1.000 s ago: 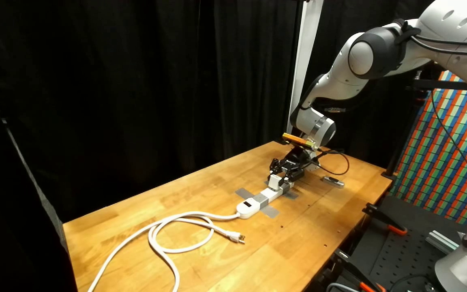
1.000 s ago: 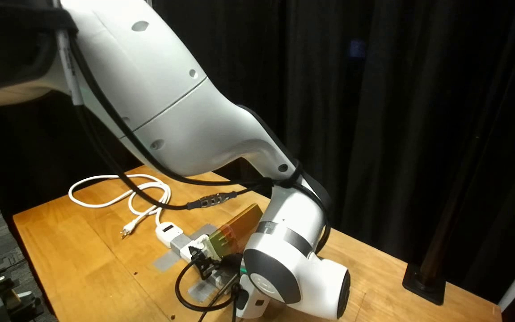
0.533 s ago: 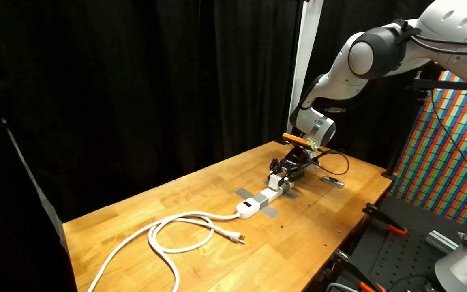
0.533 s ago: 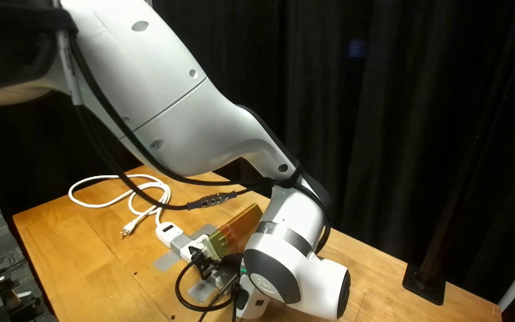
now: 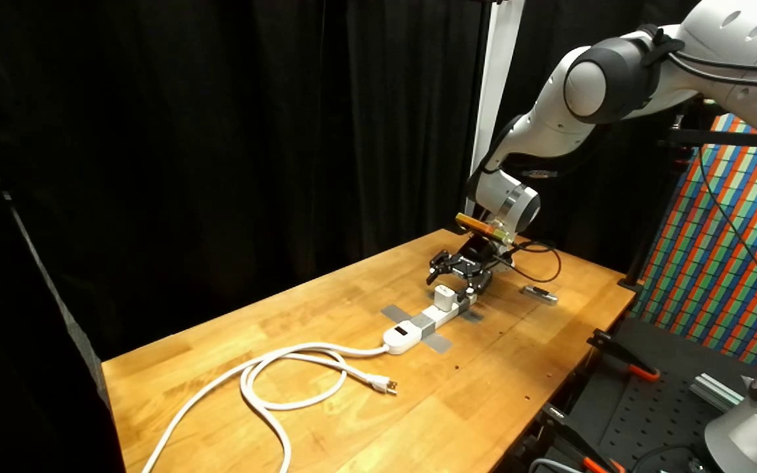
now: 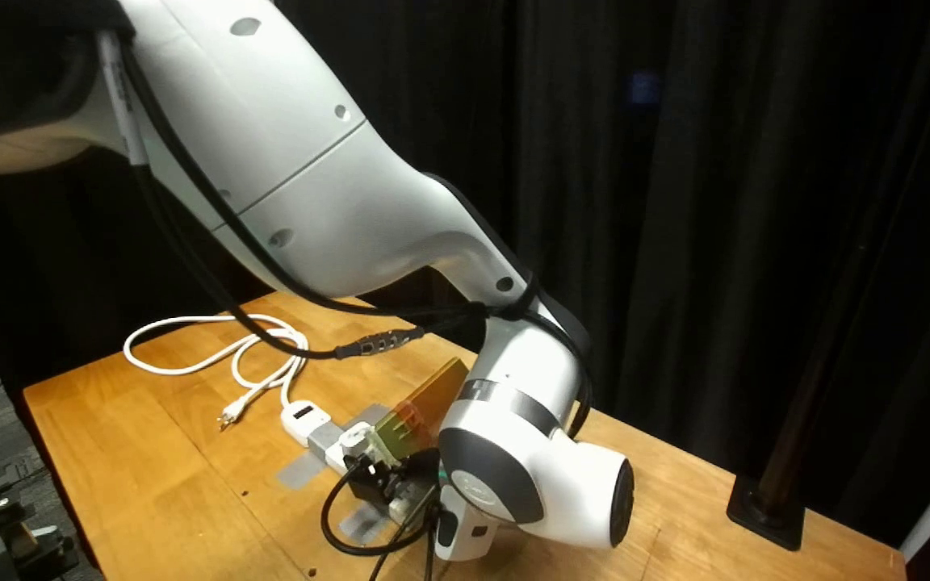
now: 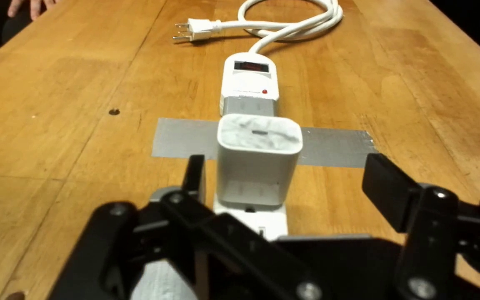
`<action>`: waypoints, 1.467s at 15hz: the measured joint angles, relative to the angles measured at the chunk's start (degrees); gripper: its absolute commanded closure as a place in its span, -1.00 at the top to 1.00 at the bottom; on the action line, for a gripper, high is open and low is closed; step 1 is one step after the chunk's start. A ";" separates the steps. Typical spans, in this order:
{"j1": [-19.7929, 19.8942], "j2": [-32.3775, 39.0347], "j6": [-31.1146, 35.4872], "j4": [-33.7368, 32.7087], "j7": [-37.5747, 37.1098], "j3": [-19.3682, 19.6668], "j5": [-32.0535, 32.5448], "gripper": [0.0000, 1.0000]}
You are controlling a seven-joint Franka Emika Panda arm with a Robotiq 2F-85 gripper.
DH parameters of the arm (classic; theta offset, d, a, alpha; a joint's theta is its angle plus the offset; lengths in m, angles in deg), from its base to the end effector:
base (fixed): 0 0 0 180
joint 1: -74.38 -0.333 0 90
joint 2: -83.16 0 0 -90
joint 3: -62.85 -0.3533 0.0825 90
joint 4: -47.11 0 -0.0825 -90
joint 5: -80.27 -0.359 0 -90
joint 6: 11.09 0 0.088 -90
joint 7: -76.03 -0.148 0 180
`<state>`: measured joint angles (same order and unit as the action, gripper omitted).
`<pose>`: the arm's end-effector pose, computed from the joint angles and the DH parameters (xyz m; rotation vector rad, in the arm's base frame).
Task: Plug in the charger head into the extension cord
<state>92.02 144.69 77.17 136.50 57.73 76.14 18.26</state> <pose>0.5584 -0.1683 0.0334 -1.5670 1.4112 1.0010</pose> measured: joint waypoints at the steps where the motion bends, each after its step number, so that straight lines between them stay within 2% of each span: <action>1: -0.44 -0.77 1.32 0.43 1.49 0.00 0.04 1.00; 5: -2.47 -5.57 9.05 3.81 8.29 0.05 0.34 1.00; 9: -4.58 -13.04 20.19 10.73 12.98 0.25 1.04 1.00; 14: -6.69 -22.75 39.18 21.78 14.82 0.09 0.84 1.00; 17: -9.60 -27.50 51.55 27.93 14.68 -0.23 1.01 1.00; 22: -14.19 -30.97 68.48 33.20 12.85 -2.82 2.15 1.00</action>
<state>77.84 113.71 145.65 169.70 70.58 73.32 20.42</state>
